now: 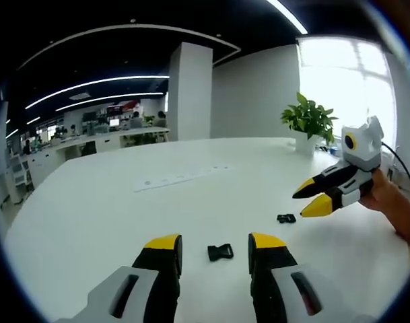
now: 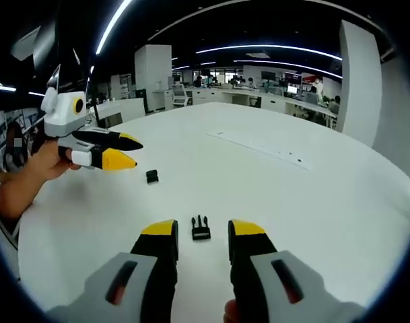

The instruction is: Snap the two parts of the plastic buckle together until the buckle closes and remains connected.

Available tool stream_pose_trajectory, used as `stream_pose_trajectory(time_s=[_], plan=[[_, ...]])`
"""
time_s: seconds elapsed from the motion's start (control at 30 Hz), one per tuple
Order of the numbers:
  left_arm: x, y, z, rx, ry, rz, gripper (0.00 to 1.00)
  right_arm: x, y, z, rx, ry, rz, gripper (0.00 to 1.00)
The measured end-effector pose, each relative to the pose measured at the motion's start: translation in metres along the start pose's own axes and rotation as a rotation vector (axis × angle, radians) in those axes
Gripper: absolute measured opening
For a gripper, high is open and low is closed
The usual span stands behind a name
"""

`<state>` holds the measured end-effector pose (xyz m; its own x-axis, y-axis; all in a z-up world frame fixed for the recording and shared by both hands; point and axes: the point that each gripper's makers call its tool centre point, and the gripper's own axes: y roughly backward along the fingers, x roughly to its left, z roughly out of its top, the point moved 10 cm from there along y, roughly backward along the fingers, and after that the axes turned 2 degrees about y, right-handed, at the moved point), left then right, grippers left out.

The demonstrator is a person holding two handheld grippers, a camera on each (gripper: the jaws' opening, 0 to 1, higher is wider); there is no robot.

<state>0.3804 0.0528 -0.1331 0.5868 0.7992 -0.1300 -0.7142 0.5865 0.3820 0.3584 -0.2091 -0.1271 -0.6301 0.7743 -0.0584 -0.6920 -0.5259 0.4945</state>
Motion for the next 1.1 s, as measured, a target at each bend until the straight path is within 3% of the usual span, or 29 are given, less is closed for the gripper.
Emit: stream_pose_trajectory(time_s=[0.17, 0.47, 1.1], plan=[[0.002, -0.007, -0.006, -0.015, -0.007, 0.007, 0.38, 0.002, -0.001, -0.002, 0.001, -0.005, 0.002, 0.29], [-0.002, -0.017, -0.014, 0.027, -0.066, 0.021, 0.35, -0.002, -0.006, -0.005, 0.014, -0.009, -0.004, 0.29], [0.004, -0.021, -0.023, 0.069, -0.051, 0.061, 0.33, -0.001, -0.01, -0.01, 0.019, -0.01, 0.0, 0.3]])
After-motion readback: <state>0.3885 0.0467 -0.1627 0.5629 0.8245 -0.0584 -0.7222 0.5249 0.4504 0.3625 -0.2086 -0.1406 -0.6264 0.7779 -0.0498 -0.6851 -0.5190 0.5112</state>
